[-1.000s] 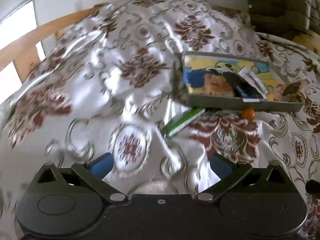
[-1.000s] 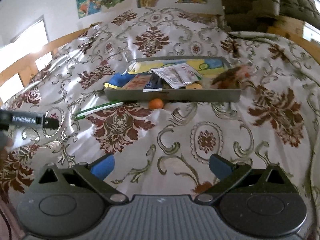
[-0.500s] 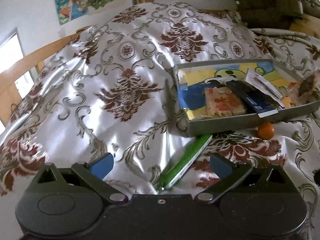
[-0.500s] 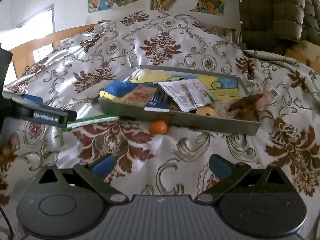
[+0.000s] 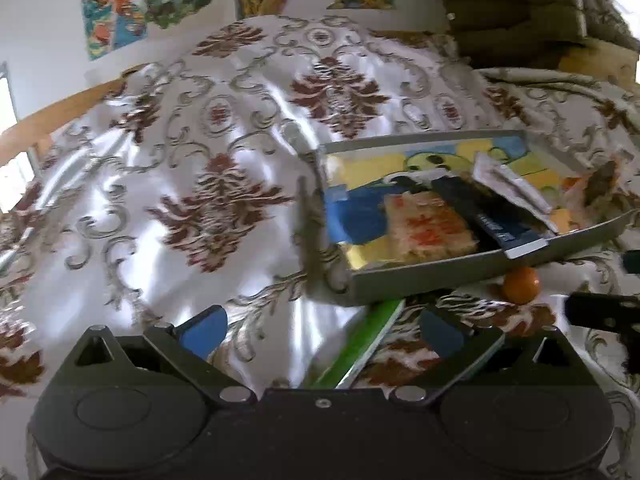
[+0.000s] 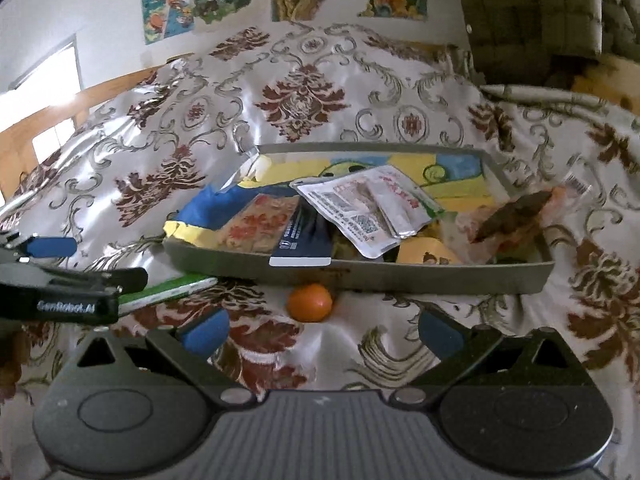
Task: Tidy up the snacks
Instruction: 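Close the left tool on the green stick while the right tool grasps the orange ball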
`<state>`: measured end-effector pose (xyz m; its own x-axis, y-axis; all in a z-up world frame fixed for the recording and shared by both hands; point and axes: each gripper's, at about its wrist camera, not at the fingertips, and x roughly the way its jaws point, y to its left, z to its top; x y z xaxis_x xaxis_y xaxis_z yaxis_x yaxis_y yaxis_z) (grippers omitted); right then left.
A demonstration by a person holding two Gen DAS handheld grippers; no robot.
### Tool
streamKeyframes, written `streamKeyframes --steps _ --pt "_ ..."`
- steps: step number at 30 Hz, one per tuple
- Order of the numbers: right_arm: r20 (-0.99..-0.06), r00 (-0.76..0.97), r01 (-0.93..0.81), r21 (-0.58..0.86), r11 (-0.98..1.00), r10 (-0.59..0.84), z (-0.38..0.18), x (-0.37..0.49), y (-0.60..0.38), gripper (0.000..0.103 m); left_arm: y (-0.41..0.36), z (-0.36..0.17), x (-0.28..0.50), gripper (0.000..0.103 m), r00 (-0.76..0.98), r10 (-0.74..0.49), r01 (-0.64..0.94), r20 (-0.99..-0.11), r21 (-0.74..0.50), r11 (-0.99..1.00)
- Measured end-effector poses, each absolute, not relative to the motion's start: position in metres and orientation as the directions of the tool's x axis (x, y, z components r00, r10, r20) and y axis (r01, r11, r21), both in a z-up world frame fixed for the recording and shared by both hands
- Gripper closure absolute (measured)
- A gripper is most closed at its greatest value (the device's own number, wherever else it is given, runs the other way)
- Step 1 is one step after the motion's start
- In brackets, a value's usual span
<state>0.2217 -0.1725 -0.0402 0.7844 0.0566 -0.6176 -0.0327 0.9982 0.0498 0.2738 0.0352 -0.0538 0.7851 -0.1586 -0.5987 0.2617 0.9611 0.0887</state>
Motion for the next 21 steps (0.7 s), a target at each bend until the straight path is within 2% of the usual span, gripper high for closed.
streamKeyframes --steps 5,8,13,16,21 --pt "-0.617 0.783 -0.034 0.076 0.997 0.074 -0.050 0.240 -0.174 0.000 0.036 -0.058 0.280 0.011 0.772 -0.239 0.321 -0.589 0.036 0.946" --pt "-0.621 0.780 -0.031 0.086 0.996 0.078 -0.057 0.247 -0.172 0.006 0.033 -0.063 0.285 0.020 0.746 -0.275 0.357 -0.606 0.016 0.934" --pt "-0.637 0.768 -0.021 0.084 0.996 0.070 -0.067 0.259 -0.170 0.020 0.030 -0.074 0.297 0.052 0.687 -0.278 0.365 -0.671 -0.013 0.931" --pt "-0.641 0.763 -0.031 0.093 0.995 0.084 -0.071 0.263 -0.169 0.027 0.032 -0.080 0.304 0.063 0.652 -0.288 0.358 -0.701 -0.050 0.932" --pt "-0.646 0.758 -0.044 0.079 0.996 0.085 -0.076 0.272 -0.164 0.040 0.032 -0.085 0.311 0.064 0.613 -0.287 0.348 -0.736 -0.074 0.935"
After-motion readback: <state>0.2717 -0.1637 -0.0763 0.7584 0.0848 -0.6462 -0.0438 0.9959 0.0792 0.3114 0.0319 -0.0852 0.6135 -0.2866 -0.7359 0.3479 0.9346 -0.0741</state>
